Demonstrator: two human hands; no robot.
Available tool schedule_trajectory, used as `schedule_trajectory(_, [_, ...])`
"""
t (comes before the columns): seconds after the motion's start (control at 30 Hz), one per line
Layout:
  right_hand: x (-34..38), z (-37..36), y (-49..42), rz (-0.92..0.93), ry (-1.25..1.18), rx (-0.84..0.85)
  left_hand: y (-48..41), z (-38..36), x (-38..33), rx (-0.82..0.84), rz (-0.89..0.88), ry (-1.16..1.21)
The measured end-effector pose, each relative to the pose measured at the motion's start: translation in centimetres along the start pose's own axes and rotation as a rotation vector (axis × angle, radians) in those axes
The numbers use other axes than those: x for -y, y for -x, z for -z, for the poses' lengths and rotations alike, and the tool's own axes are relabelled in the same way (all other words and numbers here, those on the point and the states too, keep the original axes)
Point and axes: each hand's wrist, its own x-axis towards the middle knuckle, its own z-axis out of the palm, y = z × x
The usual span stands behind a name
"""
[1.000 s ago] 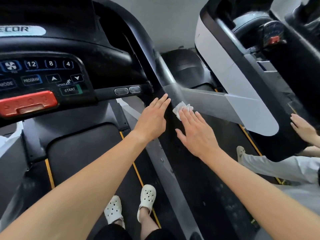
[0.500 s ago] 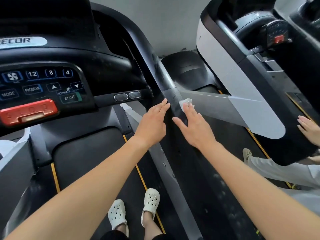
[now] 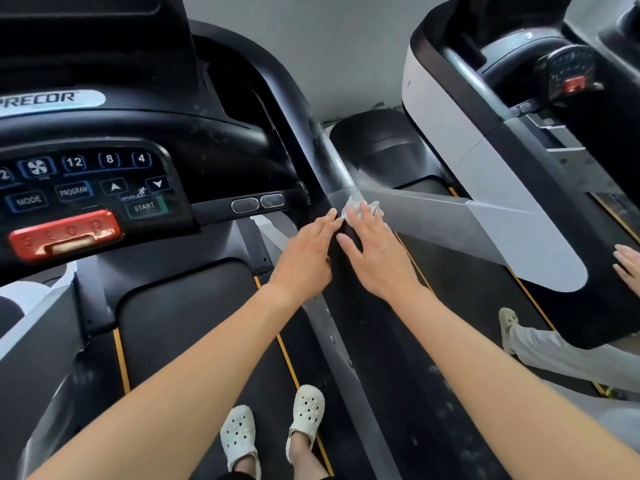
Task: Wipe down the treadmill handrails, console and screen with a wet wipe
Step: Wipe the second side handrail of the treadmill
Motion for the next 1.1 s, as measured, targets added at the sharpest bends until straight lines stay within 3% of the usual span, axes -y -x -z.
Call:
schedule_trajectory(0.2, [-1.6,-0.2,4.2,0.187,0.209,-0.049,0.0,-0.5,-0.1,-0.012,0.022,0.003])
schedule_trajectory(0.27, [-1.3,0.2,3.0,0.128,0.153,-0.052,0.1,-0.5,-0.3,-0.014,0.026,-0.008])
schedule_trajectory(0.4, [0.3,1.5,-0.1,-0.193,-0.255,0.011,0.1,-0.3,-0.7,-0.006,0.049,-0.032])
schedule_trajectory(0.47, [0.7,1.8,0.2,-0.249,-0.361,0.002,0.1,-0.3,-1.0,-0.006,0.066,-0.034])
schedule_trajectory(0.63, [-0.6,1.3,5.1,-0.200,-0.347,-0.105,0.5,-0.8,-1.9,-0.025,0.100,-0.017])
schedule_trajectory(0.97, [-0.9,1.2,4.7,-0.447,-0.563,-0.128,0.7,-1.1,-4.0,-0.003,0.156,-0.074])
schedule_trajectory(1.1, [-0.1,0.1,7.6,-0.340,-0.307,-0.242,1.0,-0.8,-4.0,0.008,0.138,-0.124])
